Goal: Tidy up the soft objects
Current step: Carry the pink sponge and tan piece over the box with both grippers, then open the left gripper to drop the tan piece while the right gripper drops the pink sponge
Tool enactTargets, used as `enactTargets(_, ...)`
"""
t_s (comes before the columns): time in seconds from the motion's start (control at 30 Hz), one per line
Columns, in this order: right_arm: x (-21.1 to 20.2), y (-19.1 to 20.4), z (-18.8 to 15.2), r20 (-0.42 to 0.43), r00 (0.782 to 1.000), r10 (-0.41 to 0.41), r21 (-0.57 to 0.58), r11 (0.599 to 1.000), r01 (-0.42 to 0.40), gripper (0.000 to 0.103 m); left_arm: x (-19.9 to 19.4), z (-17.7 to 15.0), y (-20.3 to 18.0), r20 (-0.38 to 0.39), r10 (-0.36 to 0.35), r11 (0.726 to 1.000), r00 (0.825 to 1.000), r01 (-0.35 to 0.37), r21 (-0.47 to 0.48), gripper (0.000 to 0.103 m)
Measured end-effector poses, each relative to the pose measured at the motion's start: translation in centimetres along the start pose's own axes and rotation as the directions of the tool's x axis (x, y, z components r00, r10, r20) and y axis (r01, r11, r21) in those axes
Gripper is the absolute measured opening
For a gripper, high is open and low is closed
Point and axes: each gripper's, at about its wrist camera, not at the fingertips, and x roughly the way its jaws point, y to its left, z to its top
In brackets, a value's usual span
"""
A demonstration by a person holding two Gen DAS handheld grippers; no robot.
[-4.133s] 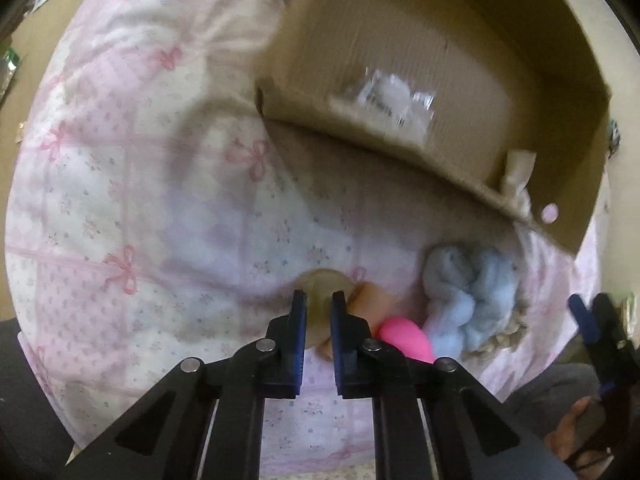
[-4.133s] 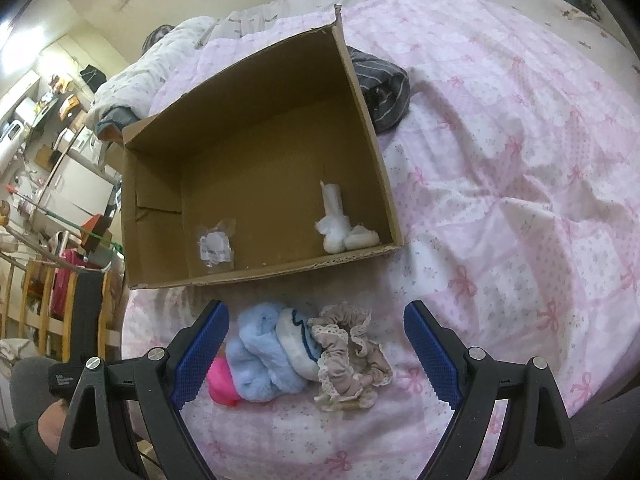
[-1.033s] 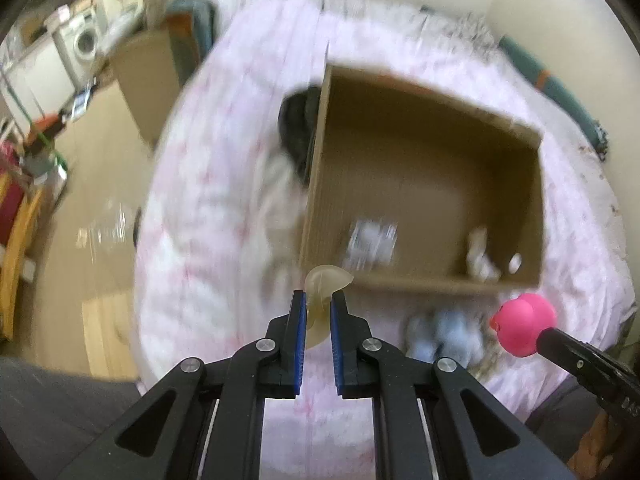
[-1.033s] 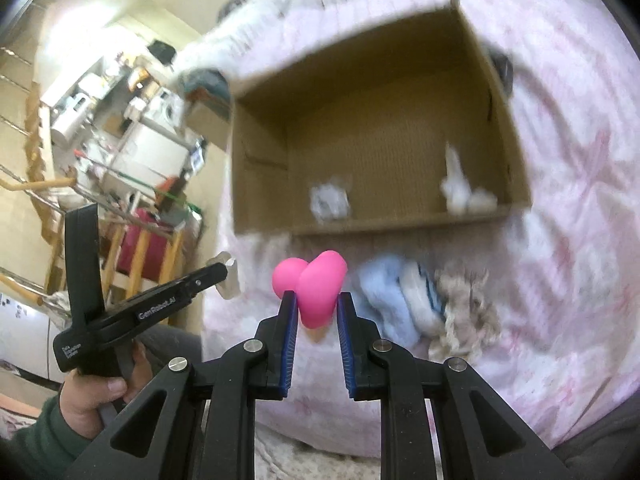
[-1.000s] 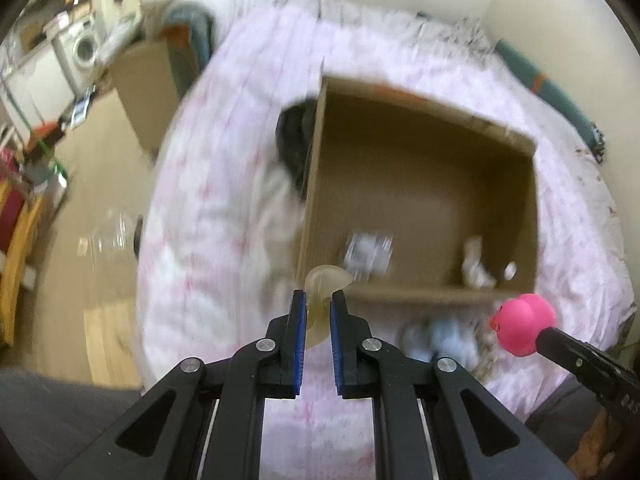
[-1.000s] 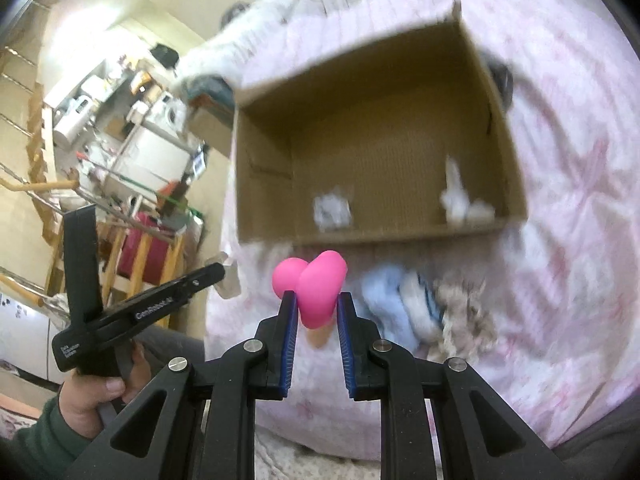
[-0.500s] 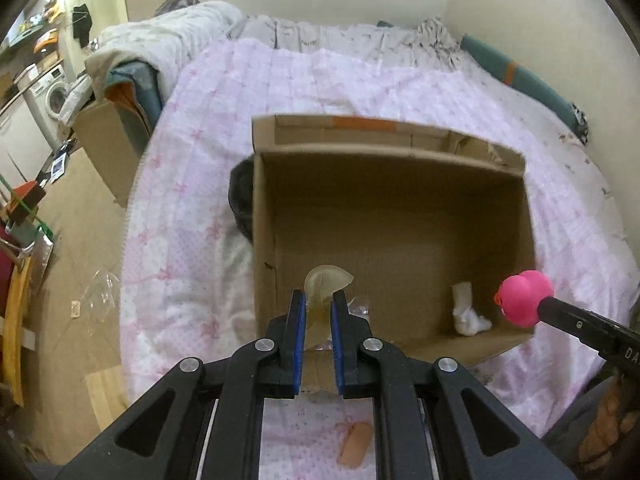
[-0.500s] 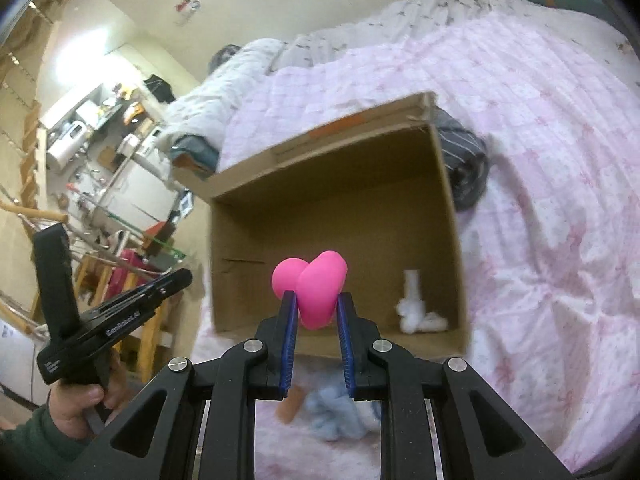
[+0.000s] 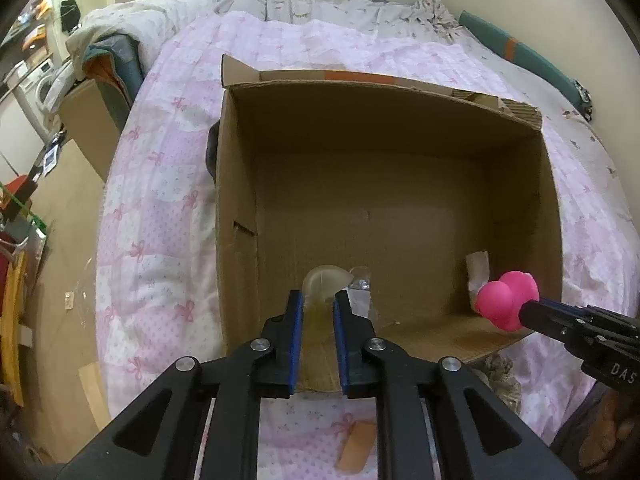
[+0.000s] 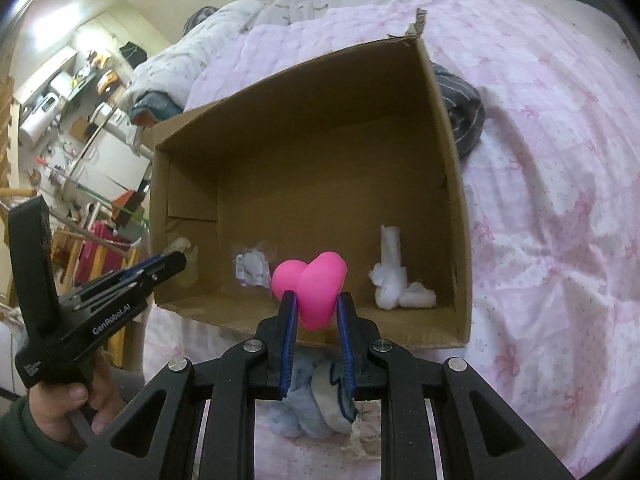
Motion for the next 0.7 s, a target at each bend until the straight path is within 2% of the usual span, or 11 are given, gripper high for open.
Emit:
enactTargets(0.3,0.47,0.2,0.1,-0.014,1.0,-0.015,-0.008,1.0,0.015,0.021,-0.24,-0.12,-0.3,0.014,-0.012,1.0,1.0,0.012,0.01,0.019)
enactTargets(0.4,0.64,0.18,0.06,-0.018,1.0,-0.016,-0.004,1.0,0.016,0.021,-0.27,-0.21,-0.21,0.015,-0.004,1.0,1.0,0.004,0.009,0.033)
enactTargets(0.5,0.7,0.31,0.0,-0.02,1.0,-0.018,-0.005,1.0,0.018,0.021,-0.38,-0.28,-0.14,0.017,-0.009,1.0,1.0,0.009,0.006,0.035)
enactTargets(0.7,0.82,0.46,-0.1,-0.02,1.0,-0.021,-0.009,1.0,0.021,0.021,-0.96,-0.15,0.01,0.042,-0.011,1.0,0.999,0.012,-0.009,0.053)
